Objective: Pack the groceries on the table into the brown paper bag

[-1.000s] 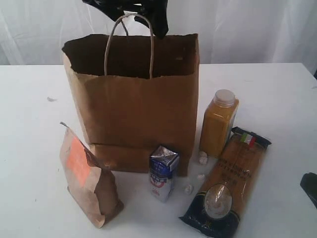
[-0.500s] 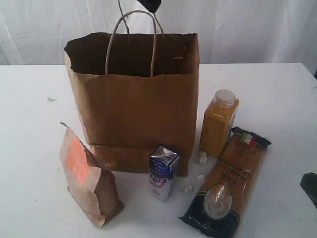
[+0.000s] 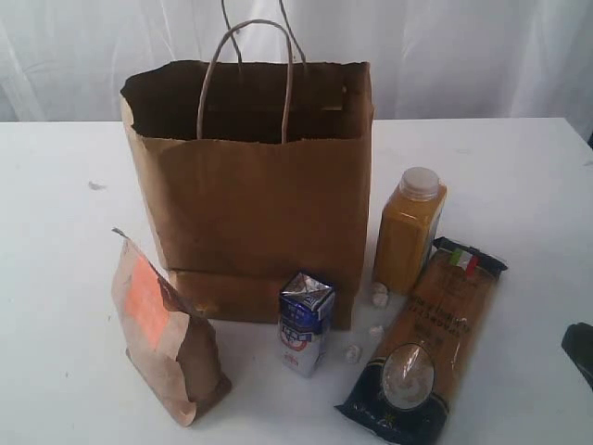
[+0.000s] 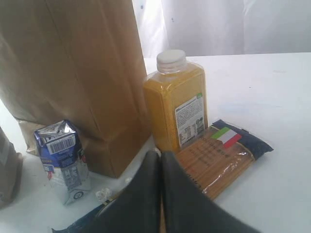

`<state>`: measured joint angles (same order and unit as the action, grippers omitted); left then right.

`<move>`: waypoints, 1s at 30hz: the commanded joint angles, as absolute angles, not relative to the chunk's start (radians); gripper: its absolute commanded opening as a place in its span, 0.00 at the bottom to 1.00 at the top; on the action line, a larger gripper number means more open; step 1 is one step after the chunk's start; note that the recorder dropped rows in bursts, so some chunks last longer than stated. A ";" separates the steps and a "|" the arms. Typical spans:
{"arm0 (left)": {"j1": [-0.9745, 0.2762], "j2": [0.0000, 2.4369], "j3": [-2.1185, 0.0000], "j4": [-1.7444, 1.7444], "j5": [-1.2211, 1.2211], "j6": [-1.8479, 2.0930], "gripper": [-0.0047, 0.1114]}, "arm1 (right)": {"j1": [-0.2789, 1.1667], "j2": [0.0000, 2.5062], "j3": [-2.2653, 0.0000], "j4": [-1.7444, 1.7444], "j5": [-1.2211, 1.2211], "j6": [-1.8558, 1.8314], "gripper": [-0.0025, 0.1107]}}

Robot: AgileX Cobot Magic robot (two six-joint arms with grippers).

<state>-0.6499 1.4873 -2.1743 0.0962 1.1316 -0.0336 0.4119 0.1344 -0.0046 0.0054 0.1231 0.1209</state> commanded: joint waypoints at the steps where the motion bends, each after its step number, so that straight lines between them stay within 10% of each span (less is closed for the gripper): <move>1: -0.650 1.358 -2.084 0.163 1.221 -0.035 0.04 | 0.408 0.130 0.000 0.007 0.118 0.109 0.02; 30: -0.650 0.338 -0.488 -0.118 0.524 -0.311 0.04 | 0.408 0.130 0.000 0.007 0.118 0.109 0.02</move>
<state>-0.6499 0.3489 -0.5255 -0.0919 0.5043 -0.2973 0.4119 0.1344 -0.0046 0.0054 0.1231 0.1209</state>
